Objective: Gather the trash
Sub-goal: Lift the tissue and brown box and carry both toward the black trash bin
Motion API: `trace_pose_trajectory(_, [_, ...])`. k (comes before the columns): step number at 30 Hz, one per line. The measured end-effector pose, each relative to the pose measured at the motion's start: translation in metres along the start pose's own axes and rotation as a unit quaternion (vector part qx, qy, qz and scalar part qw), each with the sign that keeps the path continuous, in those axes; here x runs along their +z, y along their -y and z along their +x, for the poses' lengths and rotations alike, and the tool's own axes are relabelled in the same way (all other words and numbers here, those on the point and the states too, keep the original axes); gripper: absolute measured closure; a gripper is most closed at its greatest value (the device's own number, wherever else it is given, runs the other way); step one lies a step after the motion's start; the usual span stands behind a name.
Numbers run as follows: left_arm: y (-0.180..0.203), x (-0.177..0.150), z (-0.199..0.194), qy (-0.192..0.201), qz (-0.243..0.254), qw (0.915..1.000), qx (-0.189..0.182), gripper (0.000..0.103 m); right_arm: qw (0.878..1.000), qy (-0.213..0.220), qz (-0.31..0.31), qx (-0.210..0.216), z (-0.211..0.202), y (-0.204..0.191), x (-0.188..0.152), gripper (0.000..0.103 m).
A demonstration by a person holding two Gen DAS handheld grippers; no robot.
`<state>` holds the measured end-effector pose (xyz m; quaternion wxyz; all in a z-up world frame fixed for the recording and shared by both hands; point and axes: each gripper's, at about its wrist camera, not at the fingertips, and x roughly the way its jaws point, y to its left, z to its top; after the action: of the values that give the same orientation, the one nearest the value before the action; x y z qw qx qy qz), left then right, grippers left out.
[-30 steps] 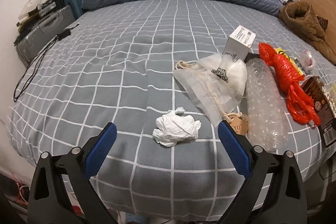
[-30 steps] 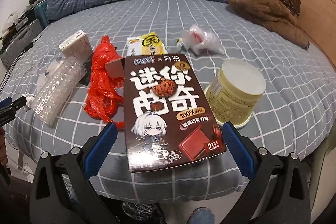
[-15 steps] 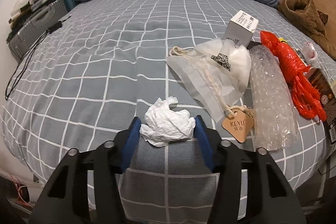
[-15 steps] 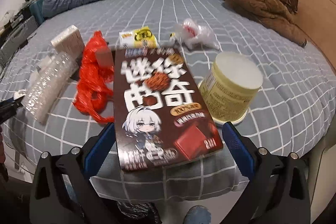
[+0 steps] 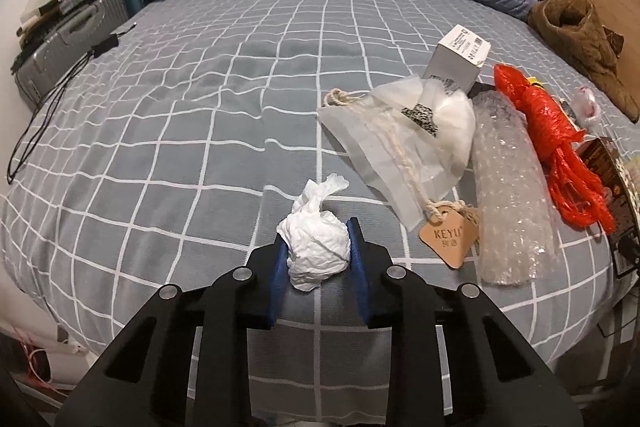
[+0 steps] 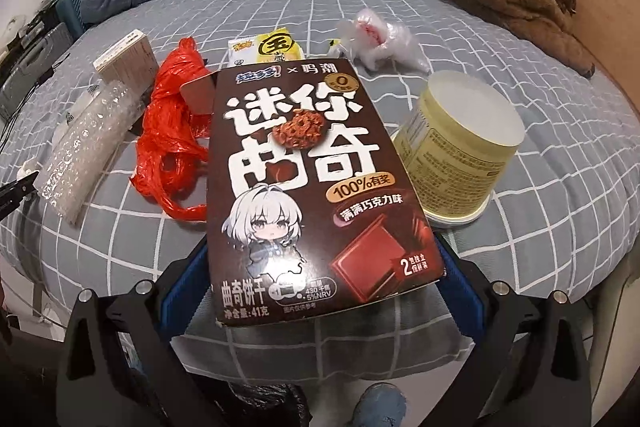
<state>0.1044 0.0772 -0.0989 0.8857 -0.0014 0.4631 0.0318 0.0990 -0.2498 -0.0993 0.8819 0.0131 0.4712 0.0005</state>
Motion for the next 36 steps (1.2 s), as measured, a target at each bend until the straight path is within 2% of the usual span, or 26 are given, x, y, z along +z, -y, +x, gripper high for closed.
trace_pose_trajectory(7, [0.004, 0.0, -0.011, 0.015, 0.006, 0.9998, -0.012, 0.077, 1.0, 0.014, -0.005, 0.005, -0.009, -0.004, 0.0, 0.012])
trace_pose_trajectory(19, [0.019, -0.001, -0.027, 0.034, 0.015, 0.9991, -0.022, 0.077, 0.998, 0.063, -0.008, -0.005, -0.043, -0.013, 0.003, 0.013])
trace_pose_trajectory(28, [0.027, -0.003, -0.048, 0.053, 0.011, 0.9975, -0.046, 0.077, 0.994, 0.105, -0.007, -0.022, -0.068, -0.021, 0.004, 0.013])
trace_pose_trajectory(36, [0.033, -0.004, -0.071, 0.08, 0.004, 0.9942, -0.072, 0.077, 0.991, 0.13, -0.019, -0.019, -0.088, -0.032, 0.002, 0.013])
